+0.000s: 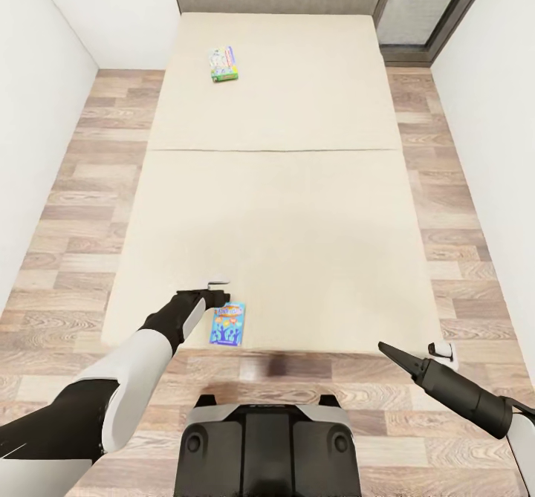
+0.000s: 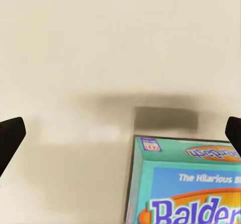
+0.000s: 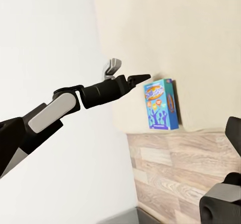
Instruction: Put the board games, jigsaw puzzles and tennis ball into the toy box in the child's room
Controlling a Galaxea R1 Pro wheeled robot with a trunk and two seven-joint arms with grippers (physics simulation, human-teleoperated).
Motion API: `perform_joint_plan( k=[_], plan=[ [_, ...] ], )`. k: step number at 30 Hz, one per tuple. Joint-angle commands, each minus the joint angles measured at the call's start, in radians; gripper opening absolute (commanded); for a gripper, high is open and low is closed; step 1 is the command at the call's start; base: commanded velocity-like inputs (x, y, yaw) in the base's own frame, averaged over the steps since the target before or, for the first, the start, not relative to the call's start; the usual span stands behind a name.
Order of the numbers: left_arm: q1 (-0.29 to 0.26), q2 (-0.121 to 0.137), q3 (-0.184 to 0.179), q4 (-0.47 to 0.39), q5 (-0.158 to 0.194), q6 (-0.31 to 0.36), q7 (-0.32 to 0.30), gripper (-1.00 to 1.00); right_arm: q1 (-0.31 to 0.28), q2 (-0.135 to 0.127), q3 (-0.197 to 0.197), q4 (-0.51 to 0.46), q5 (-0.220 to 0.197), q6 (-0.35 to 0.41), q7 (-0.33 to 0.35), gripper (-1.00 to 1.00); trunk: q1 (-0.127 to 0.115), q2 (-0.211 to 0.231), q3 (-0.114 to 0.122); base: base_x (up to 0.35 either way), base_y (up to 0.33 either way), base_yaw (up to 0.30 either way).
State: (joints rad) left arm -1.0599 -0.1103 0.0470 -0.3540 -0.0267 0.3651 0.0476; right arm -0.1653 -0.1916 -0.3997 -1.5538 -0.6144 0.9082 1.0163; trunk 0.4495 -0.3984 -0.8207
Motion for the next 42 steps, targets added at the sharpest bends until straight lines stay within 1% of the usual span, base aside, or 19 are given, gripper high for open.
perform_joint_plan(
  k=[1,9,15,20,23,26,30,42],
  plan=[
    [0.000,-0.001,0.005,-0.002,-0.006,0.005,0.002,1.00,0.000,0.000,-0.001,0.000,-0.001,0.005,0.002,1.00,0.000,-0.002,-0.003,0.000,0.000,0.000],
    [0.000,0.000,0.004,-0.002,-0.020,0.005,0.002,1.00,0.000,0.000,-0.001,0.000,-0.001,0.004,0.002,1.00,0.000,-0.002,-0.016,0.000,0.000,0.000],
    [0.000,0.000,0.004,-0.002,-0.022,0.004,0.002,1.00,0.000,0.000,-0.001,0.000,0.001,0.003,0.002,1.00,0.000,-0.002,-0.026,0.000,0.000,0.000],
    [0.000,0.000,0.002,-0.002,-0.021,0.004,0.000,1.00,0.000,0.000,-0.002,0.000,0.001,-0.003,0.002,1.00,0.000,-0.002,-0.029,0.000,0.000,0.000],
    [0.000,0.000,-0.015,-0.002,-0.021,0.003,0.000,1.00,0.001,0.000,-0.001,0.000,0.001,-0.031,0.003,1.00,0.000,-0.002,-0.029,0.000,0.000,0.000],
    [0.000,0.000,-0.044,-0.002,-0.021,0.003,0.000,1.00,0.001,0.000,-0.001,0.000,0.000,-0.042,0.003,1.00,0.000,-0.002,-0.029,0.000,0.000,0.000],
    [0.000,0.000,-0.058,-0.002,-0.020,0.003,0.000,1.00,0.001,0.000,-0.001,0.000,0.000,-0.045,0.004,1.00,0.000,-0.002,-0.029,-0.005,0.000,0.000],
    [0.000,0.000,-0.065,-0.002,-0.021,0.005,0.001,1.00,0.001,0.000,-0.003,0.000,-0.001,-0.046,0.004,1.00,0.000,-0.002,-0.029,-0.120,0.000,0.000]
  ],
)
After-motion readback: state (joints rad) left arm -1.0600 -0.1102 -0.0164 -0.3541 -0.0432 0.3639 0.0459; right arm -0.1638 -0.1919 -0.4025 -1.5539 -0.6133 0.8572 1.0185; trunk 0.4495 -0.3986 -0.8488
